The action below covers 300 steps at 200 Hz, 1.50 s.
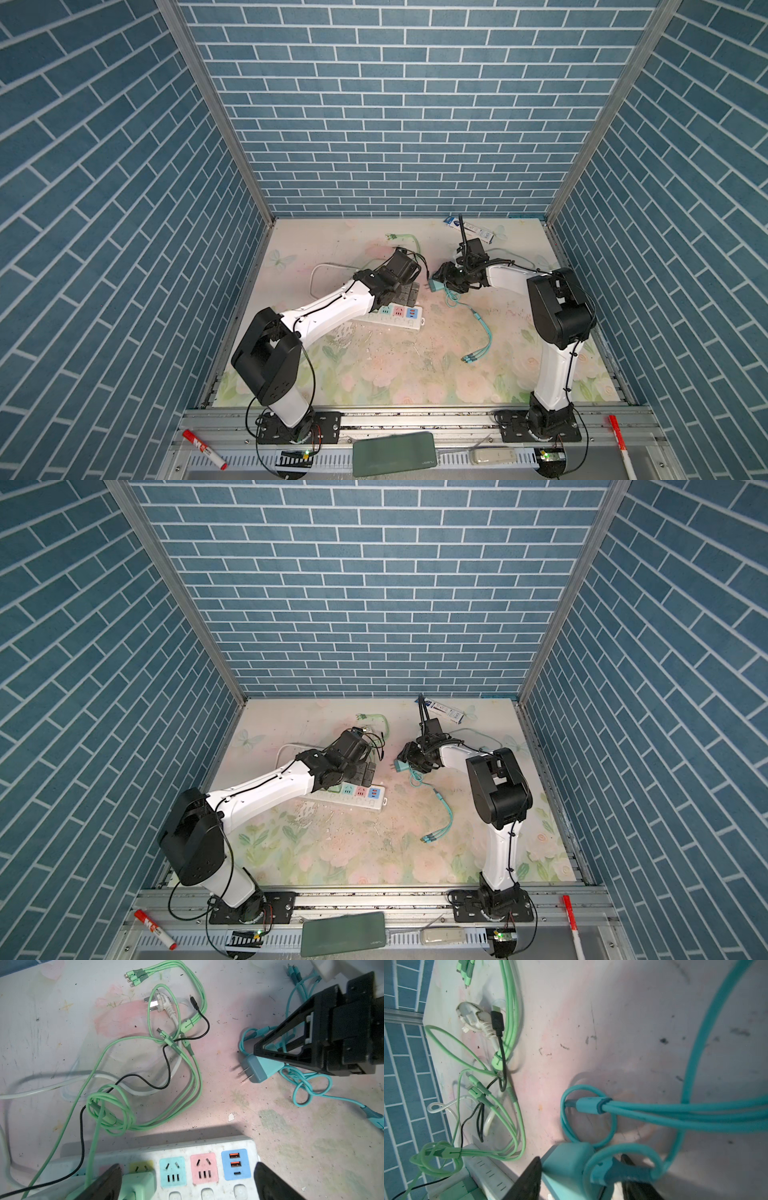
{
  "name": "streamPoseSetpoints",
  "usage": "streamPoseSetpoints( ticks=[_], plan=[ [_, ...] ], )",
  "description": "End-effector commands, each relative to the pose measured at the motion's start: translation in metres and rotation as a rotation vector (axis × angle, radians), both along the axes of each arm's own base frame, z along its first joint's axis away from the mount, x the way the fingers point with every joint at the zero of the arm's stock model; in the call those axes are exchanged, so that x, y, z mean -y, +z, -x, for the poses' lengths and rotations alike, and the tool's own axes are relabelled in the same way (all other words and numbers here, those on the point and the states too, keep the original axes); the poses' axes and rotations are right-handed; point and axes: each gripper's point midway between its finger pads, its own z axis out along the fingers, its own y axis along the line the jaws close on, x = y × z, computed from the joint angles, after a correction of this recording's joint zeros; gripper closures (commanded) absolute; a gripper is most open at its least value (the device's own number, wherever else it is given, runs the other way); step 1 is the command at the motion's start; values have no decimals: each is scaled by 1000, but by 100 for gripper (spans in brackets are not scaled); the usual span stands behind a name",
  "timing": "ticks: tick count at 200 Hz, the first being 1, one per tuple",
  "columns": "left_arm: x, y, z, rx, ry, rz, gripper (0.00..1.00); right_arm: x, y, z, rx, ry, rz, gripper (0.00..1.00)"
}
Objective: Insert the plug
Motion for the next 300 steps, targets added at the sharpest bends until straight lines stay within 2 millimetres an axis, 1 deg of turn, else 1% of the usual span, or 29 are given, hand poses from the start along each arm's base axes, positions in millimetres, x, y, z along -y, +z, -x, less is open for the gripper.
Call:
streamPoseSetpoints(
  ticks=[1, 35, 62, 91, 113, 138, 157, 180, 204, 218, 241, 262, 300],
  plan=[
    [12, -2, -9, 13, -57, 0, 0, 4, -1, 4, -5, 8, 39, 39],
    [32, -12, -17, -4, -144, -16, 0, 11, 16, 11, 21, 25, 43, 38],
    [48, -13, -24, -4, -202, -23, 0, 20, 26, 16, 31, 25, 27, 38],
    [67, -16, -28, 3, -279, -40, 0, 32, 29, 19, 34, 4, 14, 37],
    [83, -23, -27, -7, -344, -72, 0, 44, 29, 22, 35, -18, 11, 37],
    [100, -35, -28, -18, -413, -101, 0, 64, 27, 26, 32, -54, 17, 37],
    [111, -42, -27, -20, -456, -122, 3, 80, 26, 32, 32, -80, 22, 37],
    [117, -52, -29, -35, -480, -153, 5, 99, 26, 41, 34, -104, 34, 37],
    [122, -63, -35, -43, -508, -186, 8, 112, 28, 51, 42, -123, 45, 37],
    [125, -70, -39, -49, -517, -210, 10, 117, 31, 56, 49, -131, 50, 38],
    [124, -79, -48, -44, -519, -268, 10, 126, 39, 63, 68, -141, 59, 38],
    [125, -83, -57, -25, -524, -308, 9, 133, 45, 68, 82, -152, 60, 38],
    [130, -96, -65, -29, -546, -350, 9, 142, 51, 74, 97, -170, 50, 38]
  ],
)
